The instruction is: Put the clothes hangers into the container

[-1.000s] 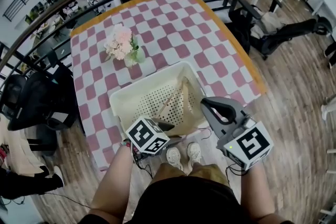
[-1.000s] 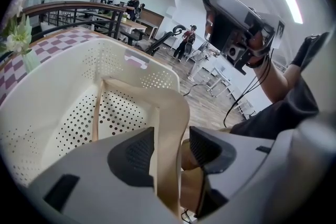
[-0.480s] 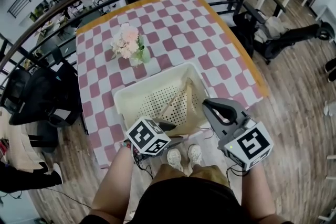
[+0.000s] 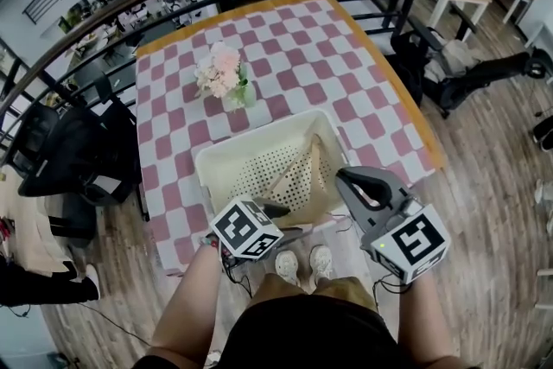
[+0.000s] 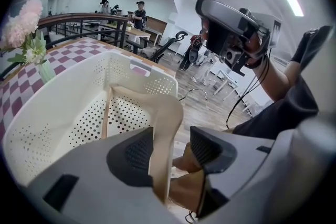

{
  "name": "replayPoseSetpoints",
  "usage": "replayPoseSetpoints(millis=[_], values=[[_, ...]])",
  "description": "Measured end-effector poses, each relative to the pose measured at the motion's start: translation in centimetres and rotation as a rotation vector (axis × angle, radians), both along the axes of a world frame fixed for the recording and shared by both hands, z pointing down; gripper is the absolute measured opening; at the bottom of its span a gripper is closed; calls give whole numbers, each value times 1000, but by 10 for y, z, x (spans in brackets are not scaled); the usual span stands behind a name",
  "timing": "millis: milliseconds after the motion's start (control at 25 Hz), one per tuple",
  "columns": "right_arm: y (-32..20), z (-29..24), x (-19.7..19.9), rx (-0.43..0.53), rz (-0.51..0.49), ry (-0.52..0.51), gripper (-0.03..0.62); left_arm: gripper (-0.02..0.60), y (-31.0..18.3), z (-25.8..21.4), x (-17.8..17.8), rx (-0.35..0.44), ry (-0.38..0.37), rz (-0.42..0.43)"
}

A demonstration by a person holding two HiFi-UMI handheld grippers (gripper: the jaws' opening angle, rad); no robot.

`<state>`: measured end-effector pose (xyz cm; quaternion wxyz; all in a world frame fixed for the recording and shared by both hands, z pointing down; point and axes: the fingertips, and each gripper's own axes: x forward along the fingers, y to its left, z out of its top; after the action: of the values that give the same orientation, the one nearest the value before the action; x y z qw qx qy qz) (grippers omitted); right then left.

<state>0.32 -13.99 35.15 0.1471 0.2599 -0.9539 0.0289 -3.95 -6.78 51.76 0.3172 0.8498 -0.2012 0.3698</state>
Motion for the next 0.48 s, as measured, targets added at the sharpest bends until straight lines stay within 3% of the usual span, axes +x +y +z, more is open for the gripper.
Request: replayPoseSetpoints(millis=[480], values=[[7,-1,-12,6,-47,18,35,224,-10,-13,-21,107,-63,-74]])
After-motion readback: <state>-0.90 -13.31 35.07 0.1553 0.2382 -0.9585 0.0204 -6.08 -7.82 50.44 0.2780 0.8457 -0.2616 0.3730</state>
